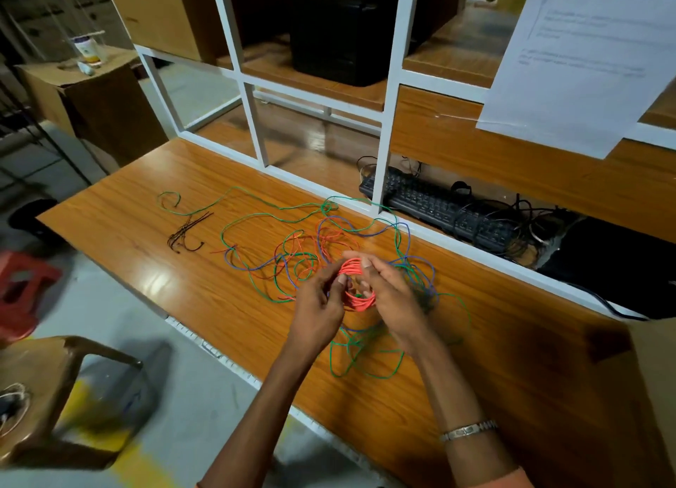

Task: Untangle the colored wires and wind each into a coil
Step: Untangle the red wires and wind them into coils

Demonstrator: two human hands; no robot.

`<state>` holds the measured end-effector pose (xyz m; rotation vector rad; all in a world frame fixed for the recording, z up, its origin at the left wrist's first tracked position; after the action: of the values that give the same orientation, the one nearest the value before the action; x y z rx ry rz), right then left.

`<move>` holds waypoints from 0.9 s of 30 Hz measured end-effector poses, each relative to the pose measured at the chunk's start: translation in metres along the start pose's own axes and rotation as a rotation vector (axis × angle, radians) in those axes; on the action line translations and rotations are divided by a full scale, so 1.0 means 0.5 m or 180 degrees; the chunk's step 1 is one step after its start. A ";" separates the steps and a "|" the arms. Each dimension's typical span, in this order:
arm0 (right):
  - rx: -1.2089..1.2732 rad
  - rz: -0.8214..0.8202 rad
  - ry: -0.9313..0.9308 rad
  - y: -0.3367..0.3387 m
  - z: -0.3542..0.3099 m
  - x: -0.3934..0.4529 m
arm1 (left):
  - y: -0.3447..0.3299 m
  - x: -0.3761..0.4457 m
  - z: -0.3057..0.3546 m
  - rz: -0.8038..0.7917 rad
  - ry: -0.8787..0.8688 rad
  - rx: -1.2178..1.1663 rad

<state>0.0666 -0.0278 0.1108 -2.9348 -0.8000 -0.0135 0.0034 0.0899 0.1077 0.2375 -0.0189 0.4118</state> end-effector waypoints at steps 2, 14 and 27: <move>-0.0333 -0.0017 -0.0002 -0.030 0.019 0.028 | 0.034 0.024 -0.017 0.0044 0.0200 -0.0161; -0.1068 -0.0034 0.0045 -0.300 0.089 0.259 | 0.299 0.209 -0.133 0.0185 0.1064 -0.1216; -0.0912 -0.0405 -0.1466 -0.641 0.275 0.501 | 0.745 0.338 -0.354 0.1146 0.1631 -0.0693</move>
<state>0.1175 0.3870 0.0128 -3.1928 -1.1260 0.6067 0.0045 0.5289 0.0307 -0.0943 0.3997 0.8144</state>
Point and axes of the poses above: each hand's wrist, its own x-axis towards the middle knuckle, its own y-axis out of the back of the hand, z = x × y, the point moved 3 cm from there along x, towards the middle knuckle, and after that the axes turned 5 degrees about y, right-handed, at the moved point
